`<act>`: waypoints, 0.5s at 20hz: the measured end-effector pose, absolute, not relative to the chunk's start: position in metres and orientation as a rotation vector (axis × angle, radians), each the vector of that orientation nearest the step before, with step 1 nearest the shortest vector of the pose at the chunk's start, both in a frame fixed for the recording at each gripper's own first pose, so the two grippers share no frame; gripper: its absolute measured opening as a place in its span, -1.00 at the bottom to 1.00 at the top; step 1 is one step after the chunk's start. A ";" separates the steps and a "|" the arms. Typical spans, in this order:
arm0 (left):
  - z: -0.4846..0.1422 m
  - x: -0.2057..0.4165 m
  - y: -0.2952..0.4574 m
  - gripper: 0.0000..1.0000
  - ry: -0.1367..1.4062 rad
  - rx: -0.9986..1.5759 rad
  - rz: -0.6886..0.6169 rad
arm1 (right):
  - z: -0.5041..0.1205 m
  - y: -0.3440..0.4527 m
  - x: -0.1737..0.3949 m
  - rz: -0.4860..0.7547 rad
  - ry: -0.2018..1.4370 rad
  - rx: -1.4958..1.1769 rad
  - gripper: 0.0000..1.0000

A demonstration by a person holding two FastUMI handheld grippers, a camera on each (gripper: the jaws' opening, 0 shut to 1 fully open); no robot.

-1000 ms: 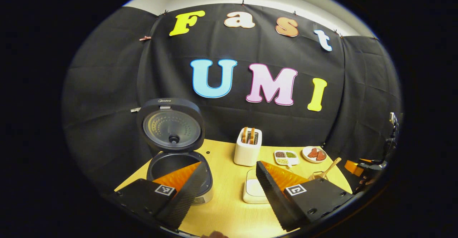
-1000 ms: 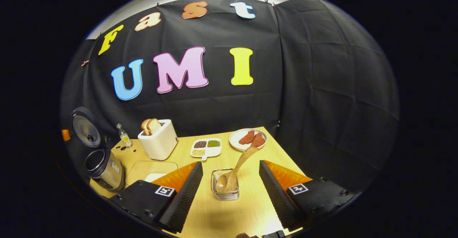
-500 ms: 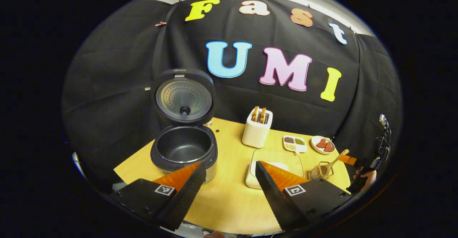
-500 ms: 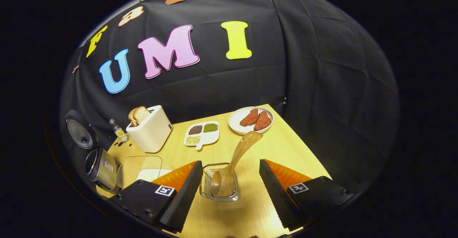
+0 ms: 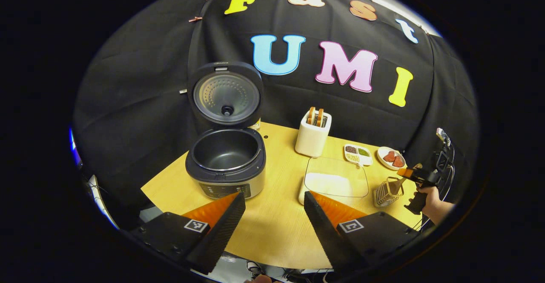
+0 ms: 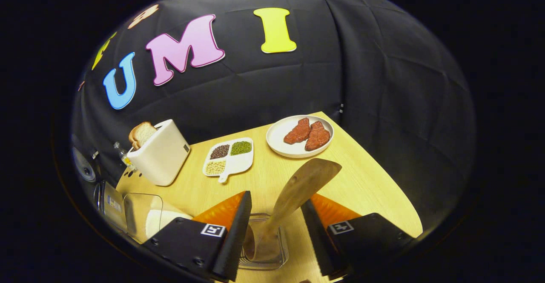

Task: Close the left gripper, press the button to open the rice cooker; take a wooden spoon from the chopstick holder with the right hand, scoop a spoonful of rice and pour it into the rice cooker, then put the wooden spoon back into the chopstick holder.

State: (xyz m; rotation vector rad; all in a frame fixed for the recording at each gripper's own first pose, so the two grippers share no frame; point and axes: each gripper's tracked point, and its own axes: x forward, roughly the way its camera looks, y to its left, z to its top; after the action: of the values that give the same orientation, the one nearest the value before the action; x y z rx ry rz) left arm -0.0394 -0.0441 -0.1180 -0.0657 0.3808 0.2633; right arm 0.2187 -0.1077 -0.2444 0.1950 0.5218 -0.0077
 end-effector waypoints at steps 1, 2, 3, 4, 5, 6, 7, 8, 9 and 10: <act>-0.124 -0.039 -0.041 0.92 0.391 -0.069 0.260 | -0.242 -0.114 0.225 -0.036 0.490 0.180 0.19; -0.129 -0.039 -0.038 0.92 0.405 -0.074 0.256 | -0.235 -0.119 0.229 -0.054 0.464 0.175 0.02; -0.133 -0.039 -0.035 0.92 0.417 -0.081 0.251 | -0.235 -0.115 0.231 -0.051 0.464 0.192 -0.24; -0.135 -0.038 -0.032 0.92 0.416 -0.089 0.247 | -0.240 -0.111 0.227 -0.052 0.495 0.207 -0.44; -0.134 -0.037 -0.028 0.92 0.408 -0.100 0.240 | -0.245 -0.109 0.223 -0.052 0.517 0.235 -0.30; -0.134 -0.035 -0.024 0.92 0.398 -0.111 0.230 | -0.253 -0.102 0.233 -0.063 0.541 0.275 -0.48; -0.136 -0.034 -0.021 0.92 0.389 -0.121 0.216 | -0.246 -0.100 0.223 -0.085 0.557 0.310 -0.56; -0.139 -0.032 -0.016 0.92 0.390 -0.126 0.203 | -0.245 -0.099 0.223 -0.102 0.563 0.322 -0.65; -0.145 -0.031 -0.012 0.92 0.403 -0.129 0.184 | -0.237 -0.098 0.217 -0.119 0.554 0.316 -0.71; -0.148 -0.030 -0.009 0.92 0.413 -0.131 0.159 | -0.230 -0.094 0.215 -0.125 0.533 0.306 -0.77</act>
State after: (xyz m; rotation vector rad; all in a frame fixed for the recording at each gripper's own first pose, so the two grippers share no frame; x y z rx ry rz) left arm -0.0303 -0.0091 -0.1477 -0.1309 0.4131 0.1586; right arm 0.2148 -0.0939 -0.2298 0.3060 0.5334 -0.1254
